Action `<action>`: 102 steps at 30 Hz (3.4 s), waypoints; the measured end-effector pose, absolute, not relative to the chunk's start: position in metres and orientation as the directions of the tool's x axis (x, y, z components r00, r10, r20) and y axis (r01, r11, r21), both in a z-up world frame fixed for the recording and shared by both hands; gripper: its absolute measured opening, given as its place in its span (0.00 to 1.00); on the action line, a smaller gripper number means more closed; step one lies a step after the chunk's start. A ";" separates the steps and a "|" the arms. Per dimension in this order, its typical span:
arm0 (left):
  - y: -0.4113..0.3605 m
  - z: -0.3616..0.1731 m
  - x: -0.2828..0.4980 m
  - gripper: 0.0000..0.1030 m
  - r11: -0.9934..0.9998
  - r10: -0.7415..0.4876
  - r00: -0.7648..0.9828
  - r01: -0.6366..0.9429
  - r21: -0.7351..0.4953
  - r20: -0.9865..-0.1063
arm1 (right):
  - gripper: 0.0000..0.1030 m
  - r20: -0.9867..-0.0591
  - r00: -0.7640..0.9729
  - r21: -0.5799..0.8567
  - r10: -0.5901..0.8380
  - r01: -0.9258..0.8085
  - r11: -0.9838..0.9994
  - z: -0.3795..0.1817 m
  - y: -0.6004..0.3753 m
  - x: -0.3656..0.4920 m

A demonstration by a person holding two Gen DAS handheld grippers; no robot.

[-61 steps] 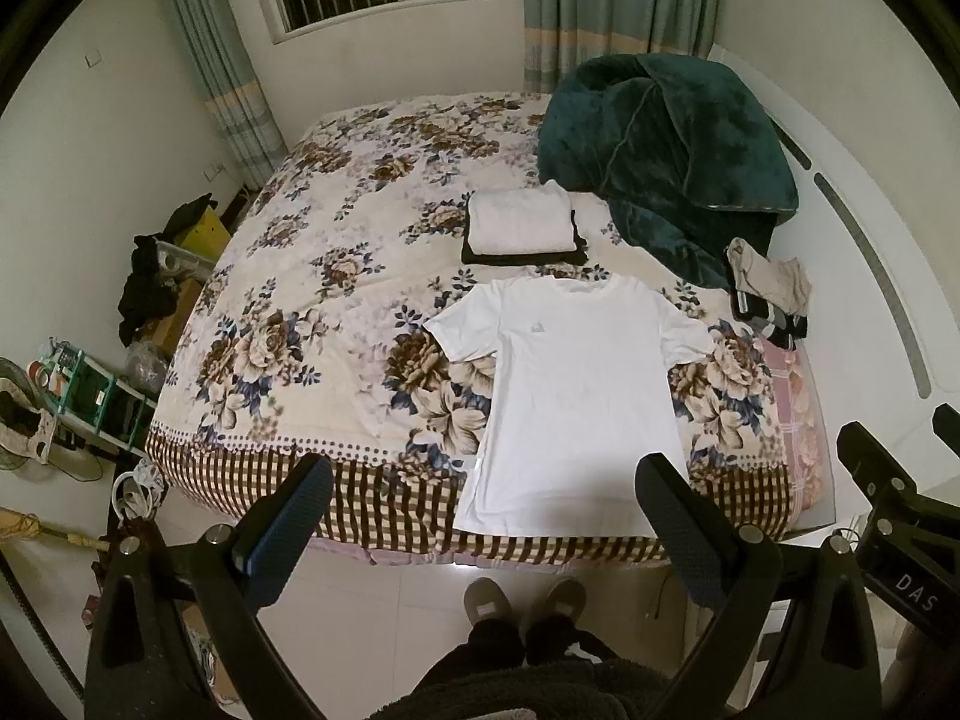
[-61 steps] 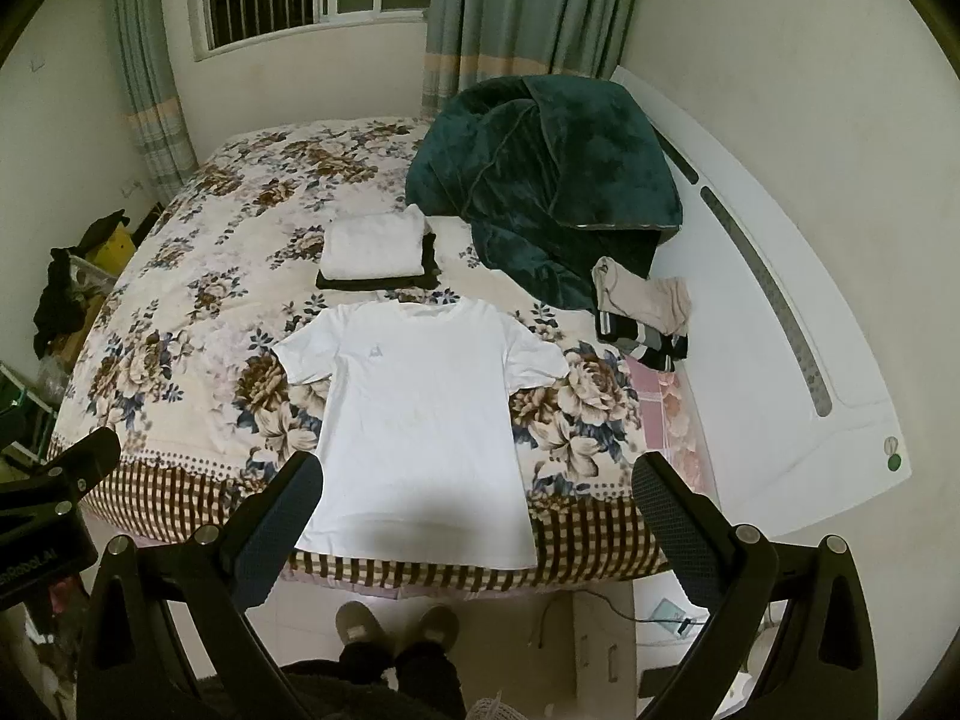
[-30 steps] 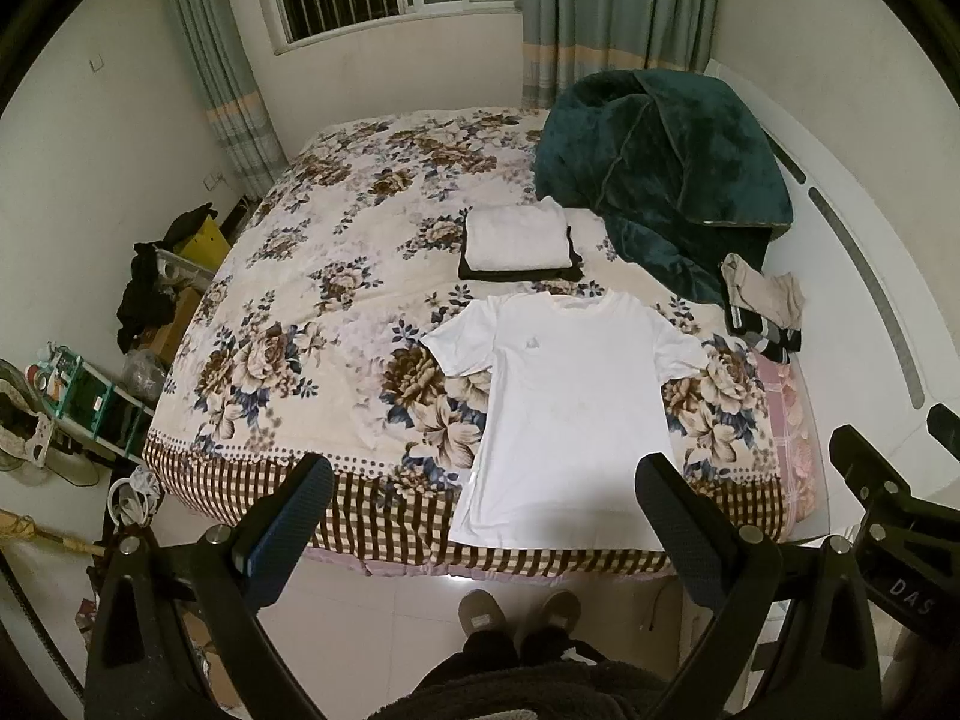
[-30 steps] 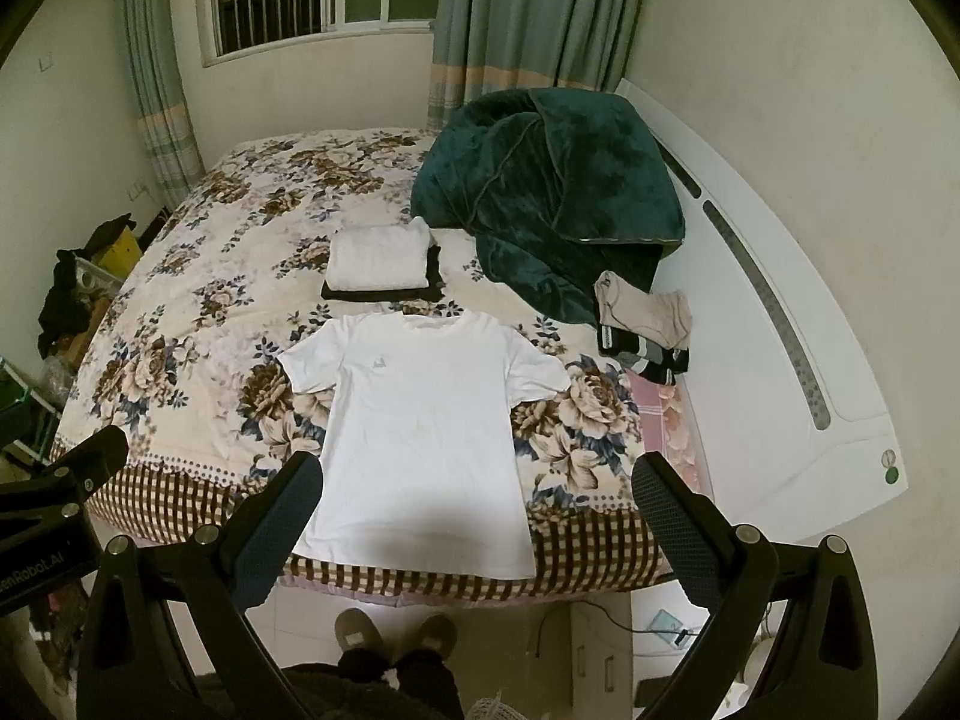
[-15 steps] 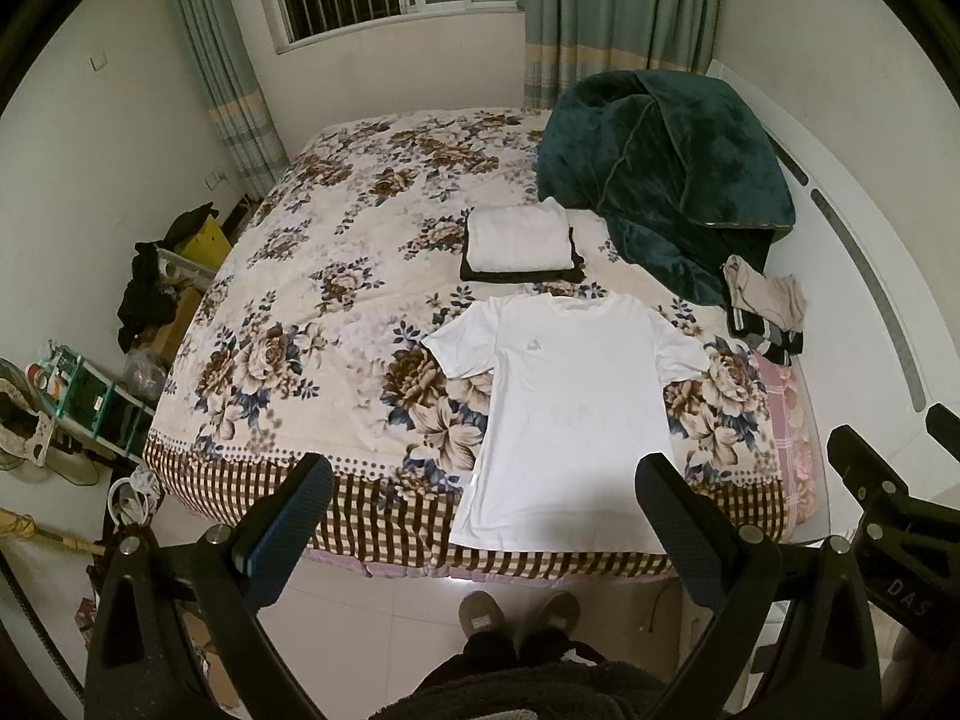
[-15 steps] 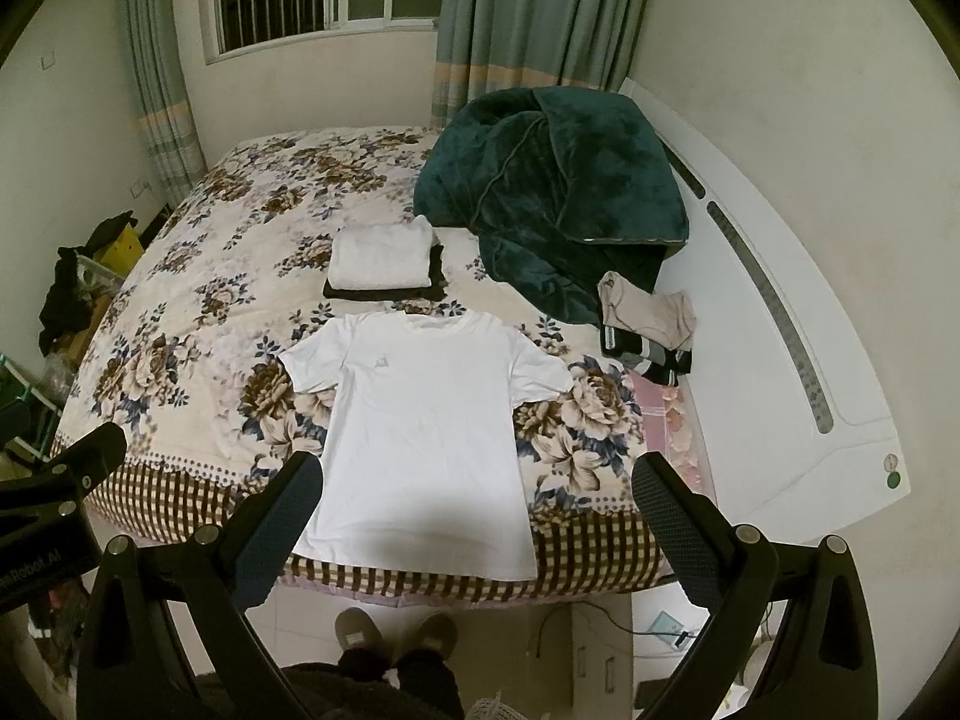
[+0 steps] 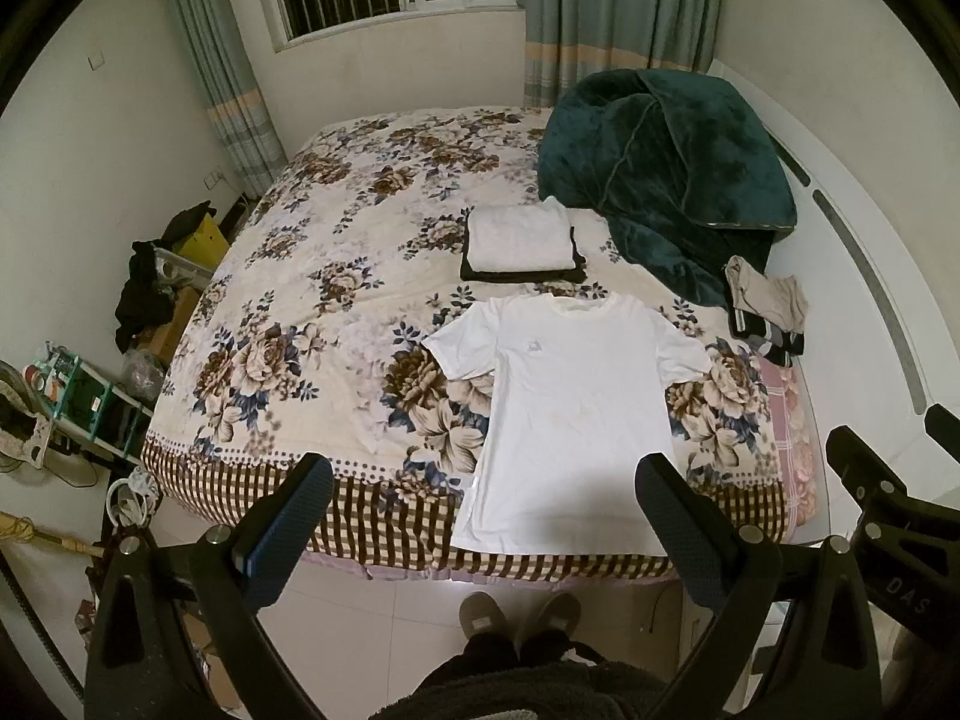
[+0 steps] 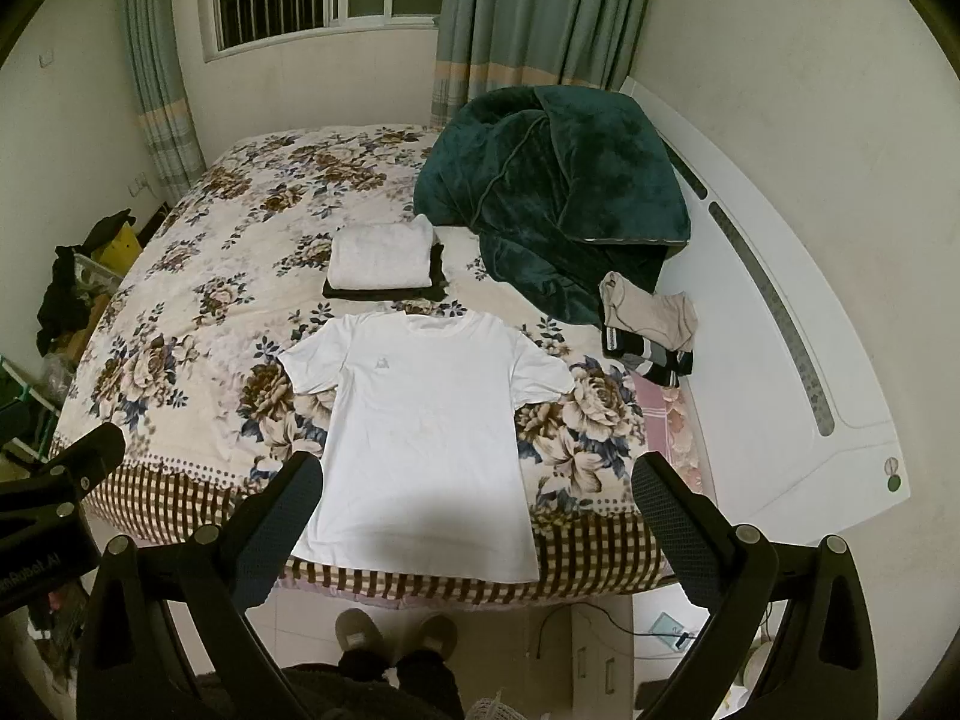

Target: Fold small clothes

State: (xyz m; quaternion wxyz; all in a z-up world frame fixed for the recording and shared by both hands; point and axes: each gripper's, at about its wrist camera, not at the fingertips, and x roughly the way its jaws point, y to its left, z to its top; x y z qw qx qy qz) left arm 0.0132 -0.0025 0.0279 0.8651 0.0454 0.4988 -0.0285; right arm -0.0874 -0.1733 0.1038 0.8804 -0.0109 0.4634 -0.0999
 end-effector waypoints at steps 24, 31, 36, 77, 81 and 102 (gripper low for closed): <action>-0.055 -0.250 0.247 1.00 0.973 0.199 0.331 0.045 0.226 -0.923 | 1.00 -0.958 0.266 0.097 -0.109 0.658 0.747 -0.248 -0.417 0.110; -0.079 -0.410 0.334 1.00 0.952 0.303 0.175 -0.018 0.304 -0.937 | 0.98 -0.961 0.251 0.276 0.120 0.811 0.516 -0.449 -0.512 0.189; -0.081 -0.499 0.373 1.00 0.952 0.305 0.068 -0.048 0.302 -0.950 | 0.92 -0.913 0.331 0.394 0.239 0.869 0.299 -0.564 -0.542 0.224; 0.148 -0.594 0.347 0.79 0.407 -0.502 0.338 -0.720 -0.562 -0.796 | 0.68 -0.989 0.126 -0.036 -0.079 0.316 0.948 -0.570 -0.269 0.306; 0.138 -0.598 0.379 0.03 0.491 -0.404 0.343 -0.701 -0.517 -0.848 | 0.68 -0.989 0.125 -0.018 -0.083 0.447 0.894 -0.576 -0.289 0.300; -0.081 -0.524 0.381 0.90 0.969 -0.240 0.251 0.124 -0.214 -0.938 | 0.68 -0.994 0.092 -0.009 -0.062 0.490 0.872 -0.562 -0.325 0.266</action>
